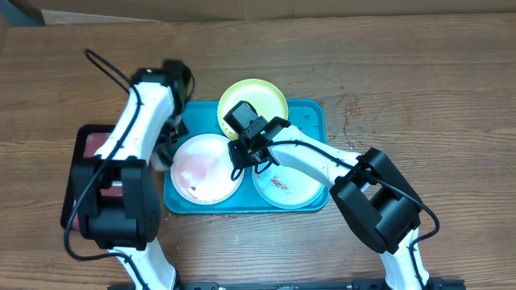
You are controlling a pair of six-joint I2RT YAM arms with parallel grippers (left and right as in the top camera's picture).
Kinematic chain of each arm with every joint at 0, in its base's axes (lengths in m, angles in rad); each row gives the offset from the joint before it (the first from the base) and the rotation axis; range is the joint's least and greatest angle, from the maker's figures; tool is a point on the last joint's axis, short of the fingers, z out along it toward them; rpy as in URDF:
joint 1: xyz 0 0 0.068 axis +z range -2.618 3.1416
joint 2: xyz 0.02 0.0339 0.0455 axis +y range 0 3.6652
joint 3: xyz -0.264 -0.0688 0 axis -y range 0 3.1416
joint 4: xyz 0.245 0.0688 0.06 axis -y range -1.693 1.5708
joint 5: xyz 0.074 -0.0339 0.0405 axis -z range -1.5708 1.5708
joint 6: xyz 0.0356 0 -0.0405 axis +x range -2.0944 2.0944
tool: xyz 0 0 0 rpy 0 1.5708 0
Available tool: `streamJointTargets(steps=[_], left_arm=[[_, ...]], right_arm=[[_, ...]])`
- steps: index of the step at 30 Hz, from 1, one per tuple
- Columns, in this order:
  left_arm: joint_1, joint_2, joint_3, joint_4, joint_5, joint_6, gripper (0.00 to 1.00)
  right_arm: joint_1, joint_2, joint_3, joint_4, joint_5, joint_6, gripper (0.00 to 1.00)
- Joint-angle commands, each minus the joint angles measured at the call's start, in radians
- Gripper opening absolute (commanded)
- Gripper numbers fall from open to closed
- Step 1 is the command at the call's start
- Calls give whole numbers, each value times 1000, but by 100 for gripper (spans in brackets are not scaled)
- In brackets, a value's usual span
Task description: Clean dirty plates on tray and stack at the side
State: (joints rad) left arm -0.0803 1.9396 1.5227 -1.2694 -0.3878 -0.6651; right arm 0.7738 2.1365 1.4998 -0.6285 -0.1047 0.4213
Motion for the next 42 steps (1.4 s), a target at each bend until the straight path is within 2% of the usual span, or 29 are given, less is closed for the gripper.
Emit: streamJointTargets(steps=[1,3,6,11,16,19,23,30,33,38,42], left_arm=[[-8,-68,32,-2,320,122,4],[-22,-69,24,-17,436,154,4],[-44,-69,-26,-4,495,158,4],[-95,-68,-193,119,560,161,4],[-107,-68,-348,231,558,148,4],[-100,-68,-390,247,458,117,5],[-98,-69,-390,187,126,-9,4],[-98,-70,-317,60,-155,-206,4],[-97,-70,-231,-1,-196,-233,4],[-94,-90,-35,-101,-186,-233,4],[-48,-151,114,-151,-84,-204,4]], right_arm=[[-9,10,2,-10,51,-2,4],[-9,10,2,-5,51,-2,4],[-9,10,2,-4,51,-2,4],[-9,10,2,-4,52,-2,4],[-10,10,2,-5,52,-2,4],[-10,10,2,-5,52,-2,4],[-12,10,2,-5,52,-2,4],[-12,10,2,-5,51,-11,4],[-9,0,2,-8,52,-33,4],[5,-50,39,-38,76,-32,4],[18,-96,121,-115,158,-33,4]])
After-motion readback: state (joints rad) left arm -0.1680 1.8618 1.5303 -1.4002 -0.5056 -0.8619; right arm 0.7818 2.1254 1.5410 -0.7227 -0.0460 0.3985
